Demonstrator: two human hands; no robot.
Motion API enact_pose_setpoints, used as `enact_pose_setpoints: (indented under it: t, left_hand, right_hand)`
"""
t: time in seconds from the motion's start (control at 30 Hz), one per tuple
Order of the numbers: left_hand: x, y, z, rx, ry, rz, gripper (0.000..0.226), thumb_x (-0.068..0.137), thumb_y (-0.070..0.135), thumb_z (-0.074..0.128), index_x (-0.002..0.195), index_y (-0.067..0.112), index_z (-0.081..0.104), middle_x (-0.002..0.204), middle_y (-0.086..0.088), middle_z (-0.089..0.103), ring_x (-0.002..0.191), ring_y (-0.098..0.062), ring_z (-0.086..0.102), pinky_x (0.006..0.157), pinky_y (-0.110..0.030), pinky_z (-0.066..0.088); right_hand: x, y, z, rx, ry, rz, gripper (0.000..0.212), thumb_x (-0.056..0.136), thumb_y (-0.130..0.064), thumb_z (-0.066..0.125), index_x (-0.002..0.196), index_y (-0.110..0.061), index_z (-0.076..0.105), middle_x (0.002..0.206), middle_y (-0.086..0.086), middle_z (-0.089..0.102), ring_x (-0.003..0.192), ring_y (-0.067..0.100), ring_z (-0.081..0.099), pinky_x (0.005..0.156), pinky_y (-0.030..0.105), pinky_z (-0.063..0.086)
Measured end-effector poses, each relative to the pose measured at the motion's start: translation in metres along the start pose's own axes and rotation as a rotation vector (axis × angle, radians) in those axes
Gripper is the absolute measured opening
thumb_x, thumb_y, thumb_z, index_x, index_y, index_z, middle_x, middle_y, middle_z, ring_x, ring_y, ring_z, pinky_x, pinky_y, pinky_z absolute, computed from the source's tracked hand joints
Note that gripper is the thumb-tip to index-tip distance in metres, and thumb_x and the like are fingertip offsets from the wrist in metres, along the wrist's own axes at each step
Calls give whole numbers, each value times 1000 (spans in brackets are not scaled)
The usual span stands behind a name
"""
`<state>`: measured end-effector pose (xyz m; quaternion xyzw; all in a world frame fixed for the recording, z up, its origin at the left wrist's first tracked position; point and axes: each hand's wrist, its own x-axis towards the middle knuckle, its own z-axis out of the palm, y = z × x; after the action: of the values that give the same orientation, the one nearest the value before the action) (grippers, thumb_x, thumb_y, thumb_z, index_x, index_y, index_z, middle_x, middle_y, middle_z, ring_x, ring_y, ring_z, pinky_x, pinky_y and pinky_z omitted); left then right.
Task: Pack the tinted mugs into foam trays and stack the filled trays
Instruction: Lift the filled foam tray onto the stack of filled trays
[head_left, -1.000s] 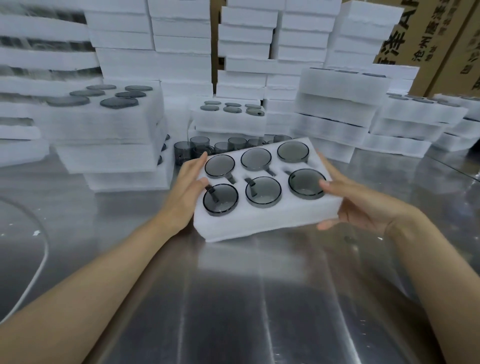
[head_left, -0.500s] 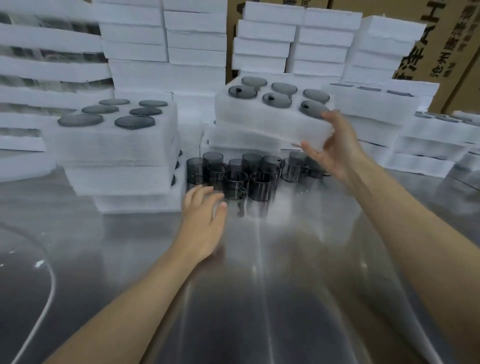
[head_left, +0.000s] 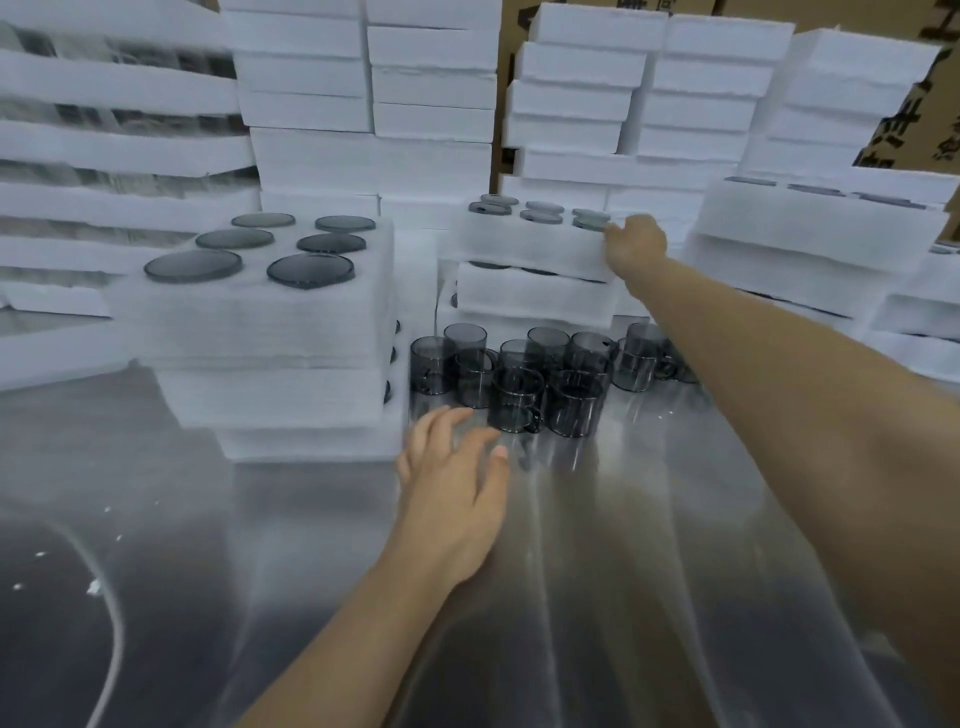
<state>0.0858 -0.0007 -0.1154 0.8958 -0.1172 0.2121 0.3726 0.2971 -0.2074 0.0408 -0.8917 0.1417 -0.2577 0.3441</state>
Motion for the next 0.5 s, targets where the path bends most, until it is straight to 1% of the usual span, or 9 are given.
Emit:
enact_pose_setpoints:
  t: [0.03,0.07,0.1,0.13,0.2,0.27,0.33,0.43,0.5]
  left_hand:
    - [0,0,0,9,-8,-2,54,89,46,24,120,24,62,142,7,40,138,-5,15,112,-28,10]
    - [0,1,1,13,-13,-3,53,89,46,24,119,25,62,142,7,40,138,-4,14,112,-28,10]
    - [0,1,1,12,-16,-4,52,89,45,24,117,25,63,142,8,40,138,-4,14,112,-29,10]
    - [0,1,0,7,-18,-4,51,89,45,24,115,25,63,141,8,40,137,-4,14,111,-29,10]
    - [-1,2,0,8,-21,-2,51,89,45,24,113,25,64,141,7,40,137,-3,14,111,-28,9]
    - [-2,2,0,17,-20,11,51,90,45,23,113,24,64,141,7,40,136,-1,13,108,-25,7]
    - [-2,2,0,26,-16,17,53,90,45,22,114,24,64,141,8,40,136,-1,12,108,-25,7]
    - [-1,1,1,17,-21,9,60,88,49,15,114,24,64,141,9,39,138,-3,12,109,-26,9]
    - [-1,1,1,-1,-30,-9,61,88,51,14,112,25,64,141,10,39,139,-5,13,107,-25,11]
  right_hand:
    - [-5,-7,3,-85,119,-116,28,97,-10,43,124,-5,51,126,16,52,118,33,47,93,38,40]
    - [-13,-16,7,-82,203,-275,39,94,-1,42,132,-7,49,132,15,49,123,31,44,98,34,36]
    - [-25,-28,14,-18,185,-430,46,91,6,40,133,-7,50,133,13,49,123,28,45,98,26,34]
    - [-36,-40,23,50,89,-562,48,89,10,38,131,-6,53,131,13,50,121,26,49,96,20,34]
    - [-56,-61,48,30,-213,-734,45,92,11,37,129,-3,56,132,14,53,116,26,55,96,20,38]
    - [-70,-77,71,-99,-439,-794,46,97,5,37,142,-4,43,144,15,44,120,26,52,98,22,38]
    - [-76,-86,90,-154,-563,-753,55,99,2,37,151,-9,25,155,13,27,124,22,45,98,20,39]
    - [-78,-92,115,-270,-700,-716,65,98,1,39,154,-13,8,161,11,12,142,26,28,114,32,25]
    - [-76,-95,127,-310,-712,-692,69,96,2,40,155,-15,7,159,13,13,144,28,24,114,33,26]
